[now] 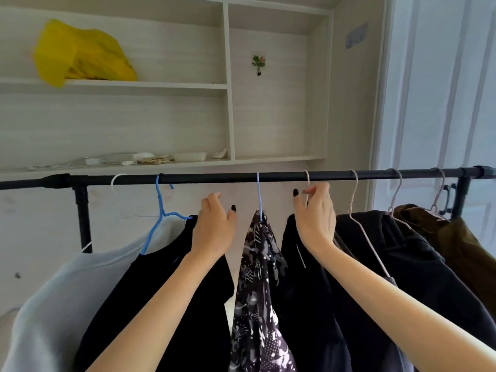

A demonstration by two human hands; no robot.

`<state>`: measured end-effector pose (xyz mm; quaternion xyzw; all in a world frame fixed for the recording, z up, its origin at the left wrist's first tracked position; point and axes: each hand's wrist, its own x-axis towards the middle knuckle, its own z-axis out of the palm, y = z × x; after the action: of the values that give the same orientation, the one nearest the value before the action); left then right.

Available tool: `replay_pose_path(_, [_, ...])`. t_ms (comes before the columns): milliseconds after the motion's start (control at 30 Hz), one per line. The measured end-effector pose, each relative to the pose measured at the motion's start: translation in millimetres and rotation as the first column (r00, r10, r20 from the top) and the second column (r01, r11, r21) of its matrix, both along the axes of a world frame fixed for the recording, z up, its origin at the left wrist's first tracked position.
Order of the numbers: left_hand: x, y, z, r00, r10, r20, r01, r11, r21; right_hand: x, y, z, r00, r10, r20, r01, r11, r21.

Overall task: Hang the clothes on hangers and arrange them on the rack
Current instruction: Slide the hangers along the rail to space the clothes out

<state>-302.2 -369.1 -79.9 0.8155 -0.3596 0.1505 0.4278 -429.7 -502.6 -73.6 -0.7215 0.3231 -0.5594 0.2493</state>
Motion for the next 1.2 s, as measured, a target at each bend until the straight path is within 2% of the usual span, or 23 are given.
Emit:
replay_pose_path(133, [40,52,6,0.947,0.303,0.107,-0.297,0.952,-0.067,30,28,0,0.982,0.167,-0.086,-0.164,0.986,0.039])
replay_pose_path(233, [59,89,-5,0.909,0.409,0.079,-0.412,0.911,0.029,50,43,-10,0.952,0.245,-0.186,-0.235,0.969,0.076])
replay_pose_path(333, [66,105,-24,0.931,0.356,-0.088,-0.334,0.922,0.196,62,50,-17,0.952,0.217,-0.214,-0.209,0.976,0.060])
replay_pose_path(400, [66,113,-35,0.936,0.323,-0.141,-0.277,0.922,0.270,69,54,-15,0.961,0.209,-0.181,-0.197,0.977,0.083])
replay_pose_path(533, [69,113,-46,0.963,0.268,-0.038,-0.244,0.921,0.304,76,53,-11,0.979,0.159,-0.127,-0.143,0.982,0.124])
replay_pose_path(633, [60,104,-43,0.977,0.206,-0.054,-0.177,0.926,0.335,79,51,-14,0.980,0.153,-0.128,-0.135,0.981,0.139])
replay_pose_path(733, [50,91,-43,0.986,0.164,-0.004,-0.155,0.939,0.307,82,52,-16,0.974,0.197,-0.113,-0.175,0.968,0.177])
replay_pose_path(867, [39,74,-44,0.973,0.142,-0.183,-0.111,0.979,0.170,82,53,-12,0.966,0.254,-0.054,-0.237,0.949,0.208])
replay_pose_path(933, [40,70,-46,0.965,0.139,-0.223,-0.113,0.986,0.123,81,52,-13,0.959,0.277,-0.051,-0.264,0.947,0.186])
replay_pose_path(967, [40,68,-48,0.971,0.144,-0.191,-0.113,0.980,0.163,81,51,-13,0.956,0.287,-0.059,-0.274,0.946,0.172])
replay_pose_path(1067, [24,64,-38,0.957,0.160,-0.241,-0.118,0.976,0.182,81,46,-14,0.945,0.313,-0.090,-0.300,0.944,0.139])
replay_pose_path(1133, [28,58,-43,0.930,0.133,-0.342,-0.109,0.990,0.088,81,44,-14,0.936,0.332,-0.115,-0.319,0.940,0.120])
replay_pose_path(1167, [30,55,-45,0.894,0.097,-0.438,-0.107,0.994,0.000,82,43,-14,0.931,0.342,-0.128,-0.330,0.938,0.109])
replay_pose_path(1200, [31,52,-46,0.861,0.077,-0.503,-0.103,0.994,-0.024,83,42,-14,0.925,0.355,-0.137,-0.343,0.934,0.103])
